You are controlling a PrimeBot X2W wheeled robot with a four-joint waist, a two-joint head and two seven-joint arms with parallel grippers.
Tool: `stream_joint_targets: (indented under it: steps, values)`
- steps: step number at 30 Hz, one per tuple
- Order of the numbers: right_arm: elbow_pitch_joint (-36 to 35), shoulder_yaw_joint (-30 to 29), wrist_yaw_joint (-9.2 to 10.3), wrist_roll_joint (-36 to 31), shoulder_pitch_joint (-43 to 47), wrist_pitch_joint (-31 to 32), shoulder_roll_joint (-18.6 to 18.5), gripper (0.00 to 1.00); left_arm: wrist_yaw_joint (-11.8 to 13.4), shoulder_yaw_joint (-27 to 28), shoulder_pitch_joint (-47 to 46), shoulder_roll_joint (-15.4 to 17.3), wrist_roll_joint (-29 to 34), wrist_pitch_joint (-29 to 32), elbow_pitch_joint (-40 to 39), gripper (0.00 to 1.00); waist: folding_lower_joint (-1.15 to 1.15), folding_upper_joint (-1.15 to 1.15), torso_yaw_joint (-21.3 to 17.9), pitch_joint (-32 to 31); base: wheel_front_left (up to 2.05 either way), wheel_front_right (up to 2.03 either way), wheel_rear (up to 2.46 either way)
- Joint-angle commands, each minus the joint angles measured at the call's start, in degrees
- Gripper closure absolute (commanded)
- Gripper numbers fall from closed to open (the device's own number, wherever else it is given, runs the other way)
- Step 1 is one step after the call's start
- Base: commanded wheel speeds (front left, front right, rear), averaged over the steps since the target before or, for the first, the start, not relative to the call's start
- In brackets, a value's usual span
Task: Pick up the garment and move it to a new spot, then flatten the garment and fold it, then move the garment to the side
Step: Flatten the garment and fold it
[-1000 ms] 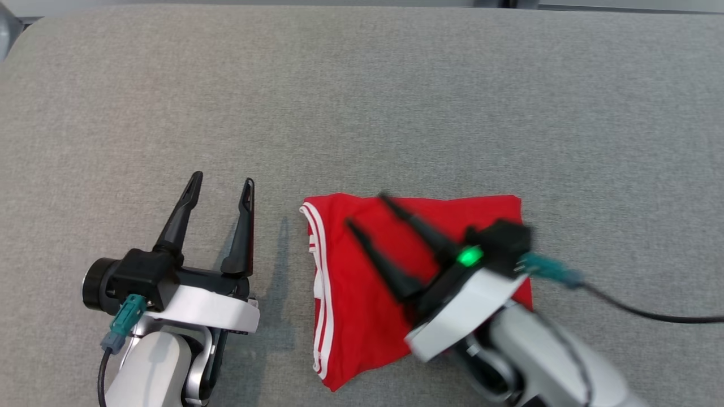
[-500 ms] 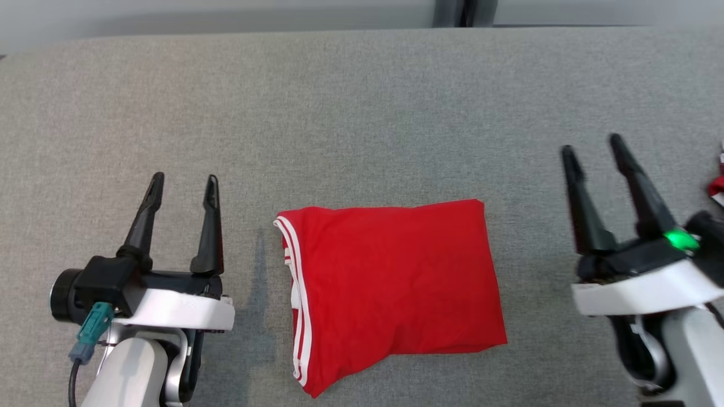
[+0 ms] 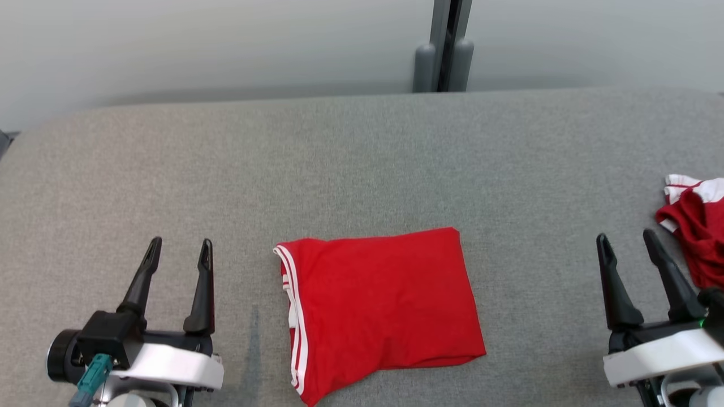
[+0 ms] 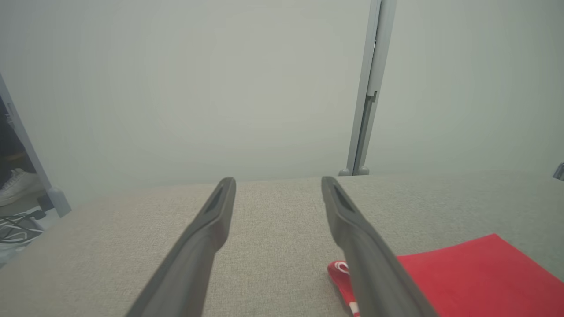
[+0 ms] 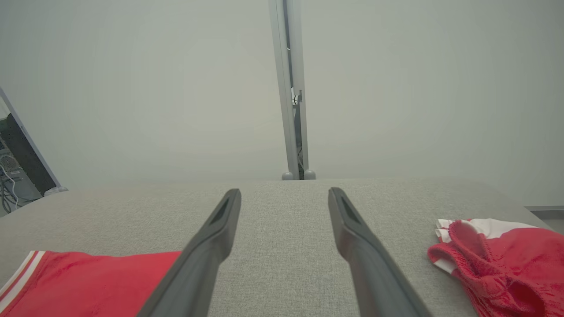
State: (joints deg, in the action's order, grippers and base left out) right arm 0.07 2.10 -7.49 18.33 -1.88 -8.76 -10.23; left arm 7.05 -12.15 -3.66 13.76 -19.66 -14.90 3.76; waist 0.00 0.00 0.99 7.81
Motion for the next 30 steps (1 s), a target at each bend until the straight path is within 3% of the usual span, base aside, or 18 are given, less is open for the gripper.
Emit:
stream_joint_targets:
  steps: [1, 12, 30]
  values:
    - [0.2, -0.2, 0.0, -0.4, 0.9, 0.3, -0.1, 0.0, -0.4, 0.0, 0.7, 0.5, 0.2, -0.2, 0.1, 0.0, 0.0, 0.0, -0.2, -2.0, 0.0, 0.0, 0.0]
    - [1.5, -0.6, 0.0, -2.0, 5.6, 2.1, 0.7, 0.0, -0.9, -0.4, 5.9, 2.4, -0.2, 0.1, 1.1, 0.0, 0.0, 0.0, 0.4, -8.5, 0.0, 0.0, 0.0]
    - [0.1, -2.6, 0.0, -3.1, 8.0, 4.4, 2.1, 0.0, 0.2, -0.7, 7.6, 3.4, -0.9, 1.6, -0.3, 0.0, 0.0, 0.0, 0.5, -9.8, 0.0, 0.0, 0.0]
